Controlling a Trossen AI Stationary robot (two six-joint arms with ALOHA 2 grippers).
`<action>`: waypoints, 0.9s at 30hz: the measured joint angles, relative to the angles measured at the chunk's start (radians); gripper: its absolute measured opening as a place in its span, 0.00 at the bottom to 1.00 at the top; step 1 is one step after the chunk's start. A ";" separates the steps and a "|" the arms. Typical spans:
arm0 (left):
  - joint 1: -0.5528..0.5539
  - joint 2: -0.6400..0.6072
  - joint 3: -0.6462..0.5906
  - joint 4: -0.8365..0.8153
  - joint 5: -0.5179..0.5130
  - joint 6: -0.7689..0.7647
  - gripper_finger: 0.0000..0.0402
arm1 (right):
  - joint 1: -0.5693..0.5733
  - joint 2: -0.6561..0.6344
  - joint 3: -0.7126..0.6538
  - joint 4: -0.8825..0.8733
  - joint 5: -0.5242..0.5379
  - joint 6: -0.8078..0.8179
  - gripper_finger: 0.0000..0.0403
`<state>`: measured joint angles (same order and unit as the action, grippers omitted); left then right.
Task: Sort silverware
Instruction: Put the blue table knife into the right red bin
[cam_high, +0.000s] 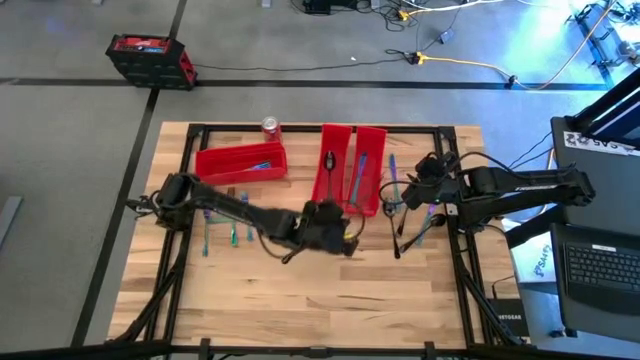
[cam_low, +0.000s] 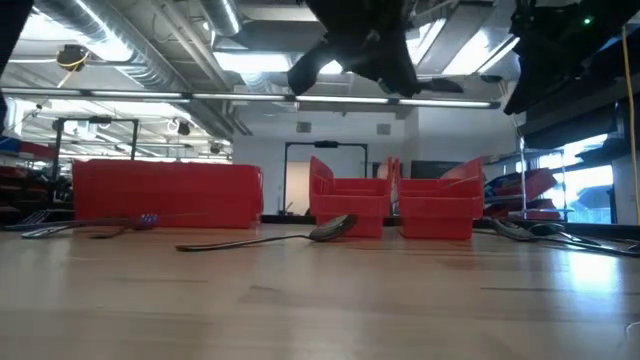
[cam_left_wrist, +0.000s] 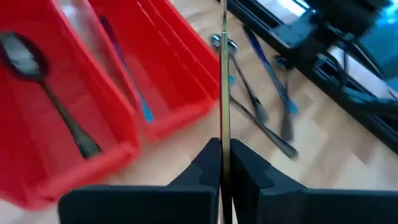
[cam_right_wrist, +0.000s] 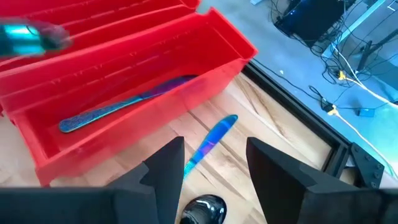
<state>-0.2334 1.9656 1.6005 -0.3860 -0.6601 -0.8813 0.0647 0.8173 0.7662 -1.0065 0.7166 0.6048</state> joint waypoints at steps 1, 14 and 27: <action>0.014 0.000 0.006 -0.002 0.021 0.008 0.00 | 0.000 0.000 0.000 0.000 0.000 0.000 0.39; 0.201 0.000 0.034 -0.003 0.273 -0.050 0.00 | 0.000 0.000 0.000 -0.028 0.054 0.015 0.39; 0.240 -0.004 0.225 -0.079 0.092 -0.258 0.00 | 0.000 0.001 0.000 -0.029 0.095 -0.033 0.39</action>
<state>0.0063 1.9614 1.8260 -0.4652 -0.5678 -1.1398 0.0650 0.8181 0.7662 -1.0358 0.8112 0.5714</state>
